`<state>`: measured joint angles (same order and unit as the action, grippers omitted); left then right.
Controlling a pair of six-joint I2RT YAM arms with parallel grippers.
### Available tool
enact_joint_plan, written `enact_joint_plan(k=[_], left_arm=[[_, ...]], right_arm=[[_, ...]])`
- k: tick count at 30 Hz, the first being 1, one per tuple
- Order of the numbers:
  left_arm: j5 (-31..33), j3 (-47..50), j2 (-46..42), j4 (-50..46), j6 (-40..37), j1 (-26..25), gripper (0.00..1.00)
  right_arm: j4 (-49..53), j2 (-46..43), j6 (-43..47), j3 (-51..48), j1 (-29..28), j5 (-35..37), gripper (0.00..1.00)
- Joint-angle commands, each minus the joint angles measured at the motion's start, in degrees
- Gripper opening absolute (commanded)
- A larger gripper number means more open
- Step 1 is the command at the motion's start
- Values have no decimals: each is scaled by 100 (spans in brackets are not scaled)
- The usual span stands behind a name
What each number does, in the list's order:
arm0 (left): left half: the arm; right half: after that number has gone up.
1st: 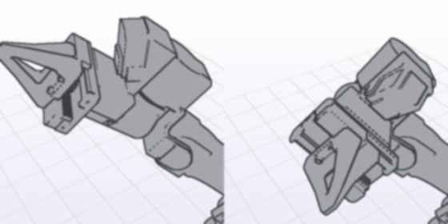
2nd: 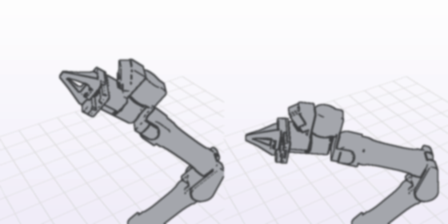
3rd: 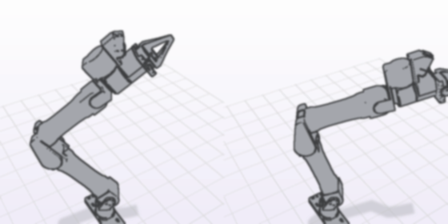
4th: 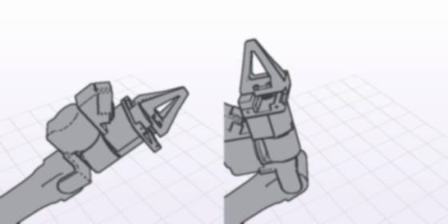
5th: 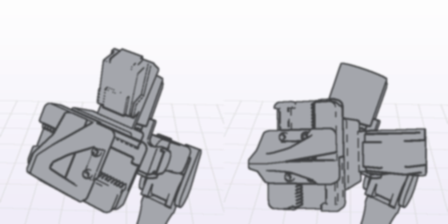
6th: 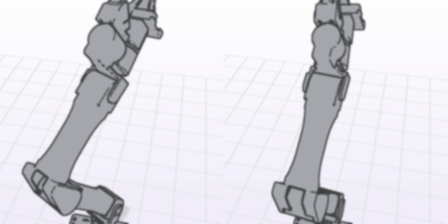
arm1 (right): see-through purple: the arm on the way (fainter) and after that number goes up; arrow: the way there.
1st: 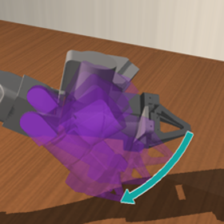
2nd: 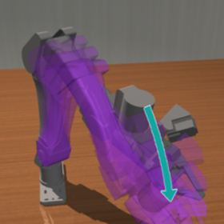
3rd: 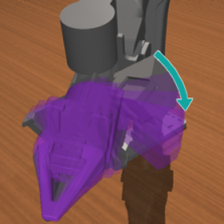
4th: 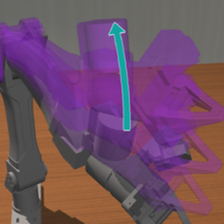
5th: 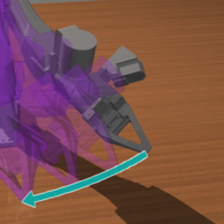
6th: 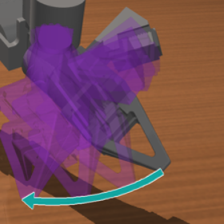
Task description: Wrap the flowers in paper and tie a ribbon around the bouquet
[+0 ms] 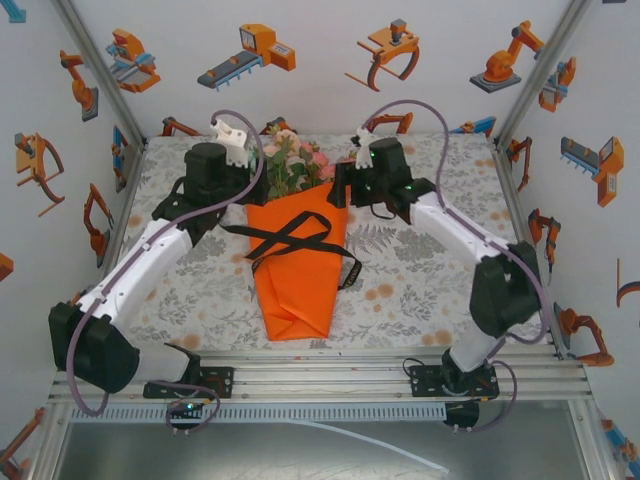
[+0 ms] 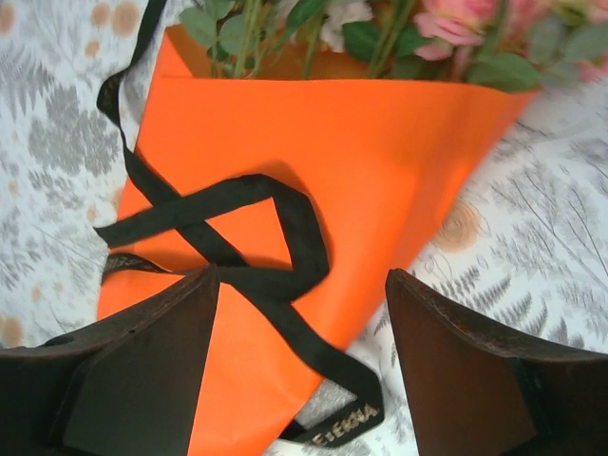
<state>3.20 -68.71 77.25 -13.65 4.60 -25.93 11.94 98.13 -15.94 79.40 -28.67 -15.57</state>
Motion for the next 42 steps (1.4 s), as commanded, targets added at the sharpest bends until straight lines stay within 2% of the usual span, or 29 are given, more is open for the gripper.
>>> enact_joint_plan(k=[1, 4, 10, 12, 14, 15, 17, 18, 22, 24, 27, 28, 35, 40, 42], left_arm=[[-255, 345, 163, -929, 312, 167, 71], [-675, 612, 81, -612, 590, 297, 71], [-958, 700, 139, -484, 736, 376, 71], [-1027, 711, 141, -438, 742, 380, 71], [-1116, 735, 140, -372, 731, 384, 71], [-1169, 745, 141, -337, 709, 383, 71], [-1245, 786, 141, -270, 693, 375, 71], [-1328, 831, 114, -189, 679, 374, 72], [-1971, 1177, -89, 518, 508, 332, 74], [-2372, 1390, -207, 977, 278, 201, 74], [-2278, 1471, -184, 1201, -164, -26, 74], [-2156, 1425, -104, 1154, -309, -67, 74], [-995, 953, 744, 820, -1174, -33, 69], [-762, 403, 1626, 390, -1647, 61, 69], [-858, 222, 1884, 252, -1740, 85, 69]], right_arm=[[956, 770, 1515, 980, -310, -332, 64], [1647, 1520, 1980, 1845, -390, -415, 64], [2106, 2573, 2258, 2853, -604, -361, 63], [2202, 2794, 2202, 3104, -639, -288, 51], [2252, 2843, 2000, 3327, -658, -198, 25], [2187, 2779, 1899, 3325, -667, -183, 17], [1972, 2540, 1771, 3178, -678, -166, 2], [1757, 2358, 1651, 3034, -675, -165, 0], [650, 1555, 837, 2302, -667, 21, 0], [289, 1217, -11, 2108, -596, 585, 0], [-340, 926, -1442, 1739, -449, 1036, 0], [-474, 868, -1669, 1652, -440, 1120, 0], [-311, 751, -1958, 1556, -438, 1430, 0], [-311, 708, -2000, 1363, -445, 1275, 0], [-316, 695, -2000, 1293, -444, 1216, 0]])
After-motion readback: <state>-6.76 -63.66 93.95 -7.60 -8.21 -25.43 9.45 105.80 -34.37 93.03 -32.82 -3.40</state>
